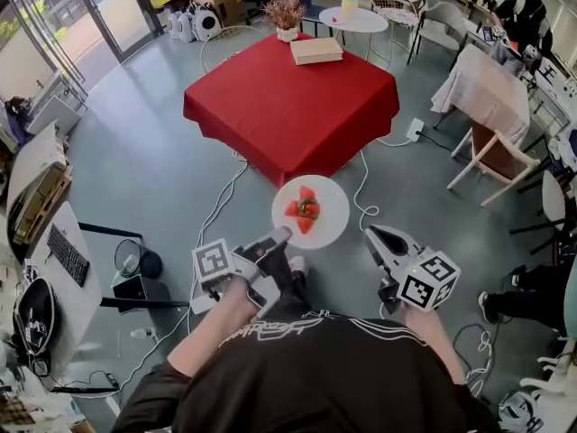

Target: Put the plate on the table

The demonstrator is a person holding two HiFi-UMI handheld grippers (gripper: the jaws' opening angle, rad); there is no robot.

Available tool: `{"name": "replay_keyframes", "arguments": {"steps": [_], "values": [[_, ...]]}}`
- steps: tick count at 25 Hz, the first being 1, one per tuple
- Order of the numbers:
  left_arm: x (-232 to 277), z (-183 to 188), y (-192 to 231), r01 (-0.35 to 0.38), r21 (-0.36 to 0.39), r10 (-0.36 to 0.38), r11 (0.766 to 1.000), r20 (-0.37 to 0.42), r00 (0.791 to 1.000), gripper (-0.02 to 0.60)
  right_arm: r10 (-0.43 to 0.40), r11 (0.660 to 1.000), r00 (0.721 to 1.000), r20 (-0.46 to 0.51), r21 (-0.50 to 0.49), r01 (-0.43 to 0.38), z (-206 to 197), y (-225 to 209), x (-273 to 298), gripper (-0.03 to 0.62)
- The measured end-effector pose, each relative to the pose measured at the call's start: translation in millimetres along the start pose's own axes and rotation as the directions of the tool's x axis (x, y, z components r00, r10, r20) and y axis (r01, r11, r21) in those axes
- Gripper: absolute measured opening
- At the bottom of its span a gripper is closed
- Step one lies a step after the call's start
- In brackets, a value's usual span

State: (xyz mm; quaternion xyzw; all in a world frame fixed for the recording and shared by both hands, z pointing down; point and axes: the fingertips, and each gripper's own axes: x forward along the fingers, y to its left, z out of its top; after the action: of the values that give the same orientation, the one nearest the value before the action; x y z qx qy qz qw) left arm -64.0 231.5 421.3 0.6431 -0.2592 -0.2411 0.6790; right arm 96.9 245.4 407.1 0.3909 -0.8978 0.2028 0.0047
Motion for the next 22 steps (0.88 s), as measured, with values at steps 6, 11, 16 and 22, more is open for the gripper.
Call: {"name": "replay_keyframes", "arguments": {"steps": [6,11,16,22], "values": [[47.5,88.8,-10.2,-0.019,-0.011,0.019,1.0,0.0,1.0,0.018,-0.007,0.999,1.0,-0.009,0.031,0.007,37.4,-44.5,82.7,0.008],[85.3,166.0,-24.1,-0.017,-0.003,0.017,1.0,-0.009,1.0,0.018,-0.016,0.999,1.0,-0.014,0.037,0.017,69.7,-74.7,153.6,0.008],[115.5,224.9,-37.6,-0.005,0.015,0.005,1.0,-0.018,1.0,0.018,-0.036,0.999,0.999,0.008,0.03,0.036,100.8,-99.1,203.8,0.008],[140.2,262.4,-43.1,0.001,0.014,-0.001,1.0,-0.029,1.0,0.018,-0.047,0.999,0.998,0.03,0.025,0.046,121.8,-117.6,237.3,0.008]]}}
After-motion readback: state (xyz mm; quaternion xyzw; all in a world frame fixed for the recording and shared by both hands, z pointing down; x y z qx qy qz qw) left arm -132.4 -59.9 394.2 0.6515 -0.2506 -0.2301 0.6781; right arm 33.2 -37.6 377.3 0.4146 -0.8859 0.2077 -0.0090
